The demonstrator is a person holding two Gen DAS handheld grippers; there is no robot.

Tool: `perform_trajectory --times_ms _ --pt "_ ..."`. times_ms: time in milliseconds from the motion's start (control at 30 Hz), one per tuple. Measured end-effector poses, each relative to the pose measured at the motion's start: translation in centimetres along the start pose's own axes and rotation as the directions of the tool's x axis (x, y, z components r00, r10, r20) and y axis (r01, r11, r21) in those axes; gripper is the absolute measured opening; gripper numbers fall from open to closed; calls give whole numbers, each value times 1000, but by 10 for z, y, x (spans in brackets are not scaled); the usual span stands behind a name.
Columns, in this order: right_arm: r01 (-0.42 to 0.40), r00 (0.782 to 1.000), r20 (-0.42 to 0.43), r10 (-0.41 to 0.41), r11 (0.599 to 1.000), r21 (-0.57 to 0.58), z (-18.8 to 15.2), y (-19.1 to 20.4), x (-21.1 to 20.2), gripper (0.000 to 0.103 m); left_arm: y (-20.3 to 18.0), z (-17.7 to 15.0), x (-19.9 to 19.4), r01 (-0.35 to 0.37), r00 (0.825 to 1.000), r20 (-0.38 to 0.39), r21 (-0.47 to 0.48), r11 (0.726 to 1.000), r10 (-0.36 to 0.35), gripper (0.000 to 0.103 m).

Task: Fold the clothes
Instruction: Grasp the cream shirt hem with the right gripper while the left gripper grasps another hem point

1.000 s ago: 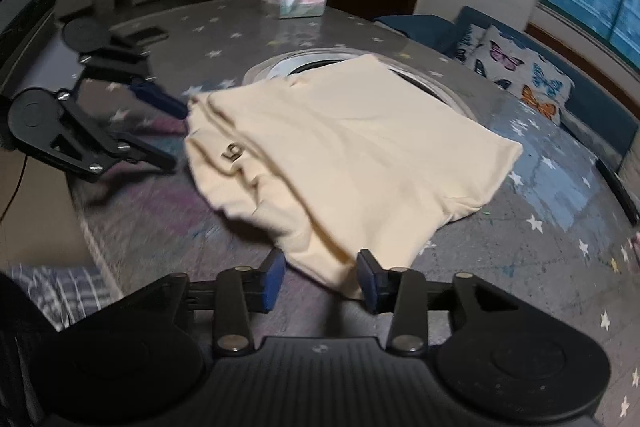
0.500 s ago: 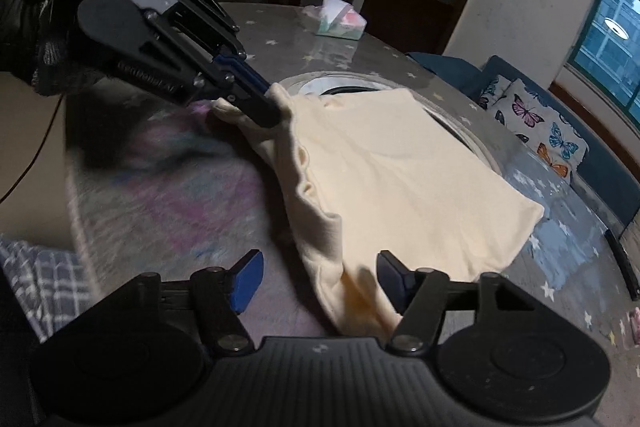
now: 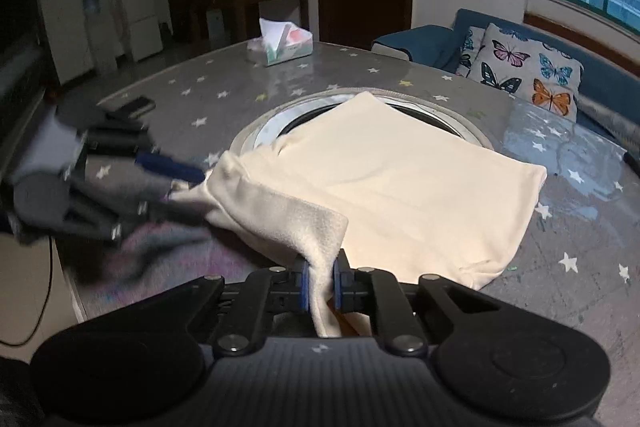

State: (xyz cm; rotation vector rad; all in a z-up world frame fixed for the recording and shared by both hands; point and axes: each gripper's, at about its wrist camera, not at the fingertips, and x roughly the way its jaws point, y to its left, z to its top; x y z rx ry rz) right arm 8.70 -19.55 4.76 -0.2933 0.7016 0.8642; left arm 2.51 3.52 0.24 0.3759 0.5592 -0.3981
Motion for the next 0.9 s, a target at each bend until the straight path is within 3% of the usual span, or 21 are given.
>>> perform_trajectory --times_ms 200,267,300,333,500,633,900 --pt "11 1000 5 -11 1000 0 2 0 1 10 -8 -9 15 -64 997 -22 156 986 68 40" --pt "19 1000 12 -19 1000 4 0 2 1 10 -3 -10 17 -61 997 -25 164 984 66 33" --pt "23 1000 17 -23 1000 6 -1 2 1 9 -1 -10 17 -61 997 -29 165 984 67 22" --pt "25 999 23 -25 1000 5 -2 4 -2 9 1 -10 16 -58 998 -27 162 985 64 19" --pt "31 998 59 -30 999 -9 -7 13 -22 8 3 -6 0 -40 999 -6 146 988 41 12" --pt "33 996 85 -30 999 -28 -12 23 -41 8 -6 -3 -29 9 1000 -7 129 992 -9 12" --pt "-51 996 70 53 998 -39 -39 69 -117 8 -27 1 -122 134 991 -18 8 991 -134 12"
